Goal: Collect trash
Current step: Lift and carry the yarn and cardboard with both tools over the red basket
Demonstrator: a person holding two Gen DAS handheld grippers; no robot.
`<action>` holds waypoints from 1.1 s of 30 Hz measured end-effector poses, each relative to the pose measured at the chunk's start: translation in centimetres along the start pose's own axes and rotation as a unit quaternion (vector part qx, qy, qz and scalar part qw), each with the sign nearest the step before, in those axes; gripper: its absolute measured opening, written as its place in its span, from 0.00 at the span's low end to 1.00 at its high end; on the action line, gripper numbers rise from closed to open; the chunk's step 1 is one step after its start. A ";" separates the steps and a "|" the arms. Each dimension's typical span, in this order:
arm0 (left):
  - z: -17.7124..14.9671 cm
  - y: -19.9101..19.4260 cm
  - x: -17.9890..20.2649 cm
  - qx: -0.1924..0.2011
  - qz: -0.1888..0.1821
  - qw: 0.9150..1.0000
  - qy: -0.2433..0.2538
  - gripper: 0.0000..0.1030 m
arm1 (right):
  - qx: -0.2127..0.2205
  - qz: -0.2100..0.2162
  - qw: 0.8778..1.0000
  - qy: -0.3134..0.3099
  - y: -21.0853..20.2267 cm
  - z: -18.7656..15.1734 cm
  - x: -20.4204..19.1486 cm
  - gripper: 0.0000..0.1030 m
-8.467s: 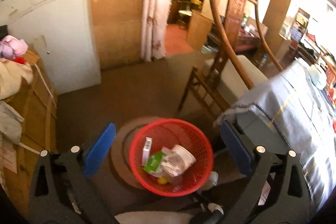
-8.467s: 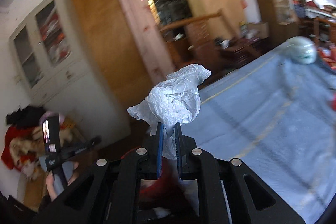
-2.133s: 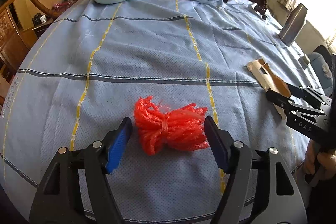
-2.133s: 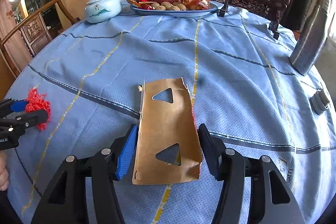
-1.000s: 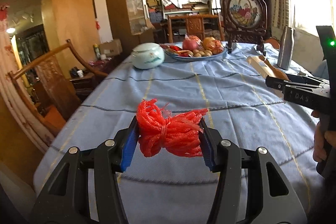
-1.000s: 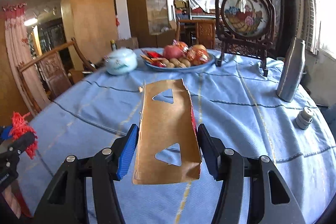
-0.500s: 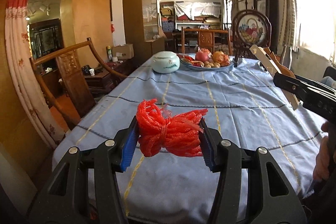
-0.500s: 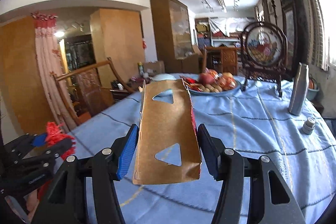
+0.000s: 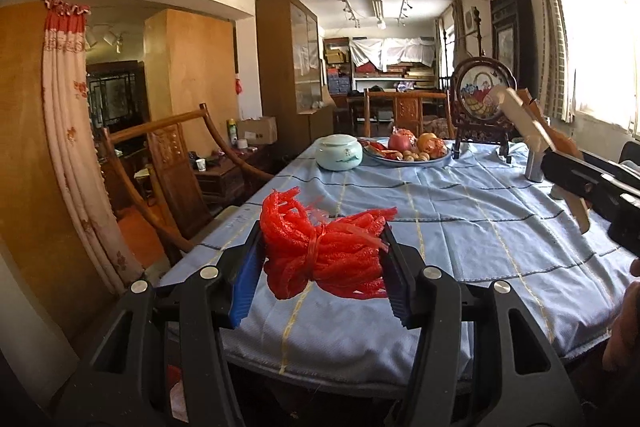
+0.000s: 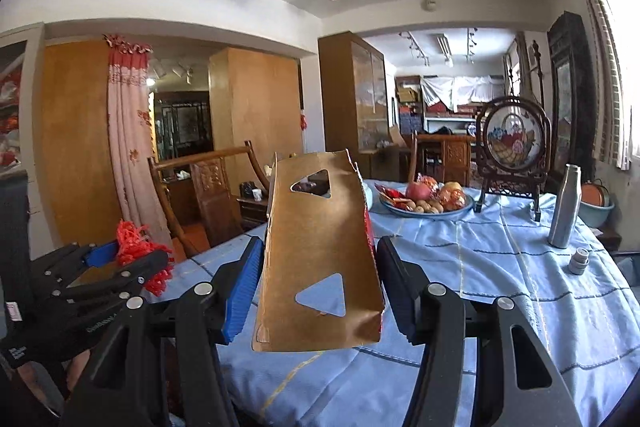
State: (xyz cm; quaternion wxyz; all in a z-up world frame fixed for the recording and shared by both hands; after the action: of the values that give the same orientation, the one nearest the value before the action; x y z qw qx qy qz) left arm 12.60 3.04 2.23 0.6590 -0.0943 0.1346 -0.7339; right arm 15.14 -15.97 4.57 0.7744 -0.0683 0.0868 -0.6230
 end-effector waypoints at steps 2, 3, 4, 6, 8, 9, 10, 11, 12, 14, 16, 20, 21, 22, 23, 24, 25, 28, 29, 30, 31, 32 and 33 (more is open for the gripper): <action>-0.1 -0.6 -0.2 0.002 0.004 1.000 0.000 0.53 | 0.009 0.005 1.000 0.001 -1.1 0.2 -0.4 0.56; -0.2 -1.0 -0.3 0.003 0.007 1.000 0.000 0.53 | 0.012 0.008 1.000 0.001 -1.5 0.3 -0.6 0.56; -0.2 -1.4 -0.5 0.006 0.011 1.000 -0.001 0.53 | 0.017 0.013 1.000 0.001 -2.0 0.5 -0.9 0.56; -0.1 -2.3 -0.9 0.013 0.022 1.000 -0.002 0.53 | 0.021 0.020 1.000 -0.001 -2.5 0.6 -1.6 0.56; 0.0 -3.1 -1.5 0.022 0.034 0.999 -0.002 0.53 | 0.024 0.029 0.999 -0.003 -2.6 0.7 -2.2 0.56; 0.0 -3.4 -1.8 0.027 0.041 0.999 -0.002 0.53 | 0.024 0.035 0.999 -0.005 -2.6 0.6 -2.6 0.56; -0.1 -3.8 -2.2 0.032 0.051 0.998 -0.001 0.53 | 0.022 0.042 0.999 -0.007 -2.5 0.5 -3.0 0.56; -0.2 -4.1 -2.6 0.034 0.060 0.998 -0.002 0.53 | 0.020 0.047 0.999 -0.008 -2.3 0.4 -3.4 0.56; -0.3 -4.2 -2.9 0.034 0.065 0.997 -0.002 0.53 | 0.017 0.052 0.998 -0.011 -2.2 0.2 -3.9 0.56; -0.8 -4.3 -3.9 0.029 0.073 0.997 -0.007 0.53 | 0.010 0.064 0.998 -0.017 -1.6 -0.3 -5.1 0.56; -1.4 -4.1 -5.0 0.021 0.081 0.996 -0.015 0.53 | 0.001 0.077 0.997 -0.023 -0.7 -0.8 -6.3 0.56; -3.1 -3.3 -7.7 0.000 0.099 0.994 -0.035 0.53 | -0.016 0.101 0.994 -0.032 1.2 -1.5 -8.5 0.56; -3.6 -2.9 -8.6 -0.009 0.103 0.994 -0.043 0.53 | -0.021 0.107 0.993 -0.034 1.6 -1.7 -9.1 0.56; -4.0 -2.6 -9.2 -0.015 0.105 0.993 -0.049 0.53 | -0.026 0.113 0.993 -0.036 2.2 -1.9 -9.7 0.56; -4.6 -2.2 -10.1 -0.025 0.108 0.992 -0.059 0.53 | -0.033 0.121 0.991 -0.039 2.8 -2.3 -10.5 0.56; -5.0 -2.0 -10.7 -0.031 0.111 0.991 -0.065 0.52 | -0.040 0.128 0.990 -0.041 3.5 -2.6 -11.1 0.56; -5.5 -1.6 -11.7 -0.039 0.116 0.990 -0.074 0.52 | -0.045 0.133 0.989 -0.043 3.9 -2.9 -11.6 0.56; -6.8 -0.7 -14.2 -0.058 0.132 0.985 -0.097 0.52 | -0.068 0.157 0.984 -0.054 5.9 -4.0 -13.9 0.56; -7.3 -0.5 -15.1 -0.064 0.137 0.983 -0.105 0.52 | -0.072 0.163 0.982 -0.057 6.3 -4.3 -14.7 0.56; -7.6 -0.3 -15.8 -0.068 0.142 0.981 -0.111 0.52 | -0.077 0.170 0.981 -0.060 6.7 -4.6 -15.4 0.56; -8.0 -0.1 -16.8 -0.074 0.151 0.979 -0.118 0.52 | -0.082 0.177 0.979 -0.062 7.1 -4.9 -16.0 0.56; -8.3 0.1 -17.5 -0.079 0.159 0.976 -0.124 0.52 | -0.090 0.186 0.976 -0.064 7.7 -5.2 -16.8 0.56; -8.7 0.2 -18.3 -0.083 0.166 0.974 -0.129 0.52 | -0.095 0.194 0.974 -0.066 8.4 -5.5 -17.5 0.56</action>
State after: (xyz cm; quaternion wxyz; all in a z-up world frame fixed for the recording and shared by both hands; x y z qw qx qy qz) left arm 12.08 21.82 -5.34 0.7734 -0.2190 0.1226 -0.5821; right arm 18.29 2.93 -1.77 0.8746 -0.1644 0.1065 -0.4435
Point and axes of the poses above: each gripper's, at about its wrist camera, not at the fingertips, and y roughly the way its jaws point, x to its right, z to its top, the point moved 9 cm from there along y, roughly the way its jaws point, and after that the axes turned 5 degrees about -z, right-handed, at the moved point
